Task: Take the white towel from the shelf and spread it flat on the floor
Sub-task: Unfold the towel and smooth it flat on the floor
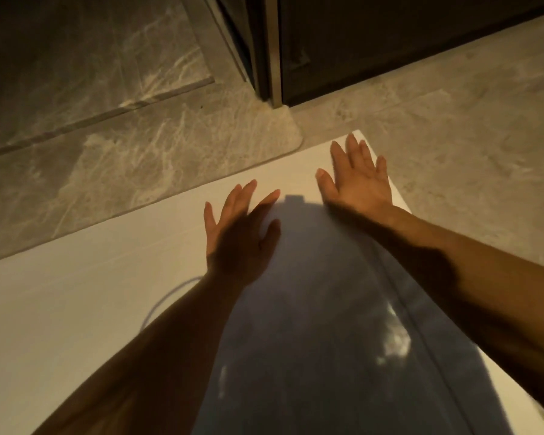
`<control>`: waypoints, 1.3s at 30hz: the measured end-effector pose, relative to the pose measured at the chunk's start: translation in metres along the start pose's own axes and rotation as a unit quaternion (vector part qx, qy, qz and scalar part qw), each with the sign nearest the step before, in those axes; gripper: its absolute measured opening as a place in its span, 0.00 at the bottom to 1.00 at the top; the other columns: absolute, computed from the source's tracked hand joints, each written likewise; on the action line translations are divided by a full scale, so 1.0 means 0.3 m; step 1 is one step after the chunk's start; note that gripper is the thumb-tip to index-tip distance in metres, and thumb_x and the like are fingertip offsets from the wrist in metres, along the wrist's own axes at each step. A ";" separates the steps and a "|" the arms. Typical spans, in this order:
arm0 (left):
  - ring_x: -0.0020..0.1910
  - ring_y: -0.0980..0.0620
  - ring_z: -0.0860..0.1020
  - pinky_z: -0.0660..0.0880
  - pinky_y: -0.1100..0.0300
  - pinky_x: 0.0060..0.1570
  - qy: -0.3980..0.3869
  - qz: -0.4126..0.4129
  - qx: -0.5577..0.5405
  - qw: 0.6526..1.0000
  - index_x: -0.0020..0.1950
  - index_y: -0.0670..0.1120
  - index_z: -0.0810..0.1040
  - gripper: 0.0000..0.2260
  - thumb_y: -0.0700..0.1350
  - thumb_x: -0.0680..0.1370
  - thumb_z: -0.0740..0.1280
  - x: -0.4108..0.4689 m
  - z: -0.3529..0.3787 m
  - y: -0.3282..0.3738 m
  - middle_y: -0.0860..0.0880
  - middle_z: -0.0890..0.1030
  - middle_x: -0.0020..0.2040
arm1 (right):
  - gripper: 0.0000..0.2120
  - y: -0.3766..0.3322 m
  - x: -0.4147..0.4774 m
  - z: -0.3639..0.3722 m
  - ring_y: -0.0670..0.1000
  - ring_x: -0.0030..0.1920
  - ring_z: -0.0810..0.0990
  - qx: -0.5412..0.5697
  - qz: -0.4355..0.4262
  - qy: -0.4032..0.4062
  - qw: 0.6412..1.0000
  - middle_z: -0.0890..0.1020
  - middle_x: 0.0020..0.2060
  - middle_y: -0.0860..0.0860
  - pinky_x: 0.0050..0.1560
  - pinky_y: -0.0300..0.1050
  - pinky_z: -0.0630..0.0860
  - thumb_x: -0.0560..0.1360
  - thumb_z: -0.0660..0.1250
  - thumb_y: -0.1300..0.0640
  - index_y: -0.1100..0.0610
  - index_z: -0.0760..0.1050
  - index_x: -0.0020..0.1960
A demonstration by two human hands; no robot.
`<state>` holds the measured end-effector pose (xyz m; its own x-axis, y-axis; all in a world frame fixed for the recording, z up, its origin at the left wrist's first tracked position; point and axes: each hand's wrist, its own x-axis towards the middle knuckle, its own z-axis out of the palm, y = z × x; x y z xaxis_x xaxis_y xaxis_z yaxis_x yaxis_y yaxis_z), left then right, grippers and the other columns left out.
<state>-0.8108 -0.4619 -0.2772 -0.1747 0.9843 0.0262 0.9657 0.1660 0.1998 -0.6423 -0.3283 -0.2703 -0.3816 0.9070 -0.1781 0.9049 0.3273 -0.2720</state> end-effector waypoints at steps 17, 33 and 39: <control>0.77 0.46 0.48 0.43 0.35 0.70 -0.037 0.086 0.050 0.994 0.74 0.61 0.52 0.24 0.51 0.78 0.53 -0.009 -0.048 0.157 0.50 0.52 0.78 | 0.30 0.133 -0.504 0.060 0.52 0.76 0.40 -0.004 0.035 0.034 0.999 0.43 0.77 0.52 0.71 0.49 0.36 0.79 0.47 0.43 0.54 0.44 0.76; 0.77 0.48 0.45 0.42 0.36 0.70 -0.057 0.154 0.027 0.986 0.74 0.62 0.47 0.23 0.56 0.79 0.47 -0.219 0.037 0.291 0.52 0.48 0.79 | 0.31 0.181 -0.896 0.130 0.49 0.75 0.38 0.012 0.110 0.057 0.992 0.42 0.77 0.49 0.69 0.47 0.31 0.78 0.43 0.40 0.53 0.40 0.76; 0.77 0.48 0.44 0.44 0.36 0.70 -0.094 0.185 0.040 0.977 0.74 0.65 0.45 0.24 0.58 0.77 0.44 -0.363 0.106 0.332 0.54 0.46 0.79 | 0.30 0.244 -0.984 0.145 0.48 0.75 0.38 -0.001 0.111 0.056 0.992 0.41 0.76 0.50 0.70 0.46 0.32 0.79 0.41 0.40 0.52 0.39 0.76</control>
<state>-0.6895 -0.5506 -0.2914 0.2216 0.9700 -0.1004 0.9690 -0.2075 0.1342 -0.4715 -0.5837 -0.2786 -0.1499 0.9806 -0.1265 0.9647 0.1170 -0.2359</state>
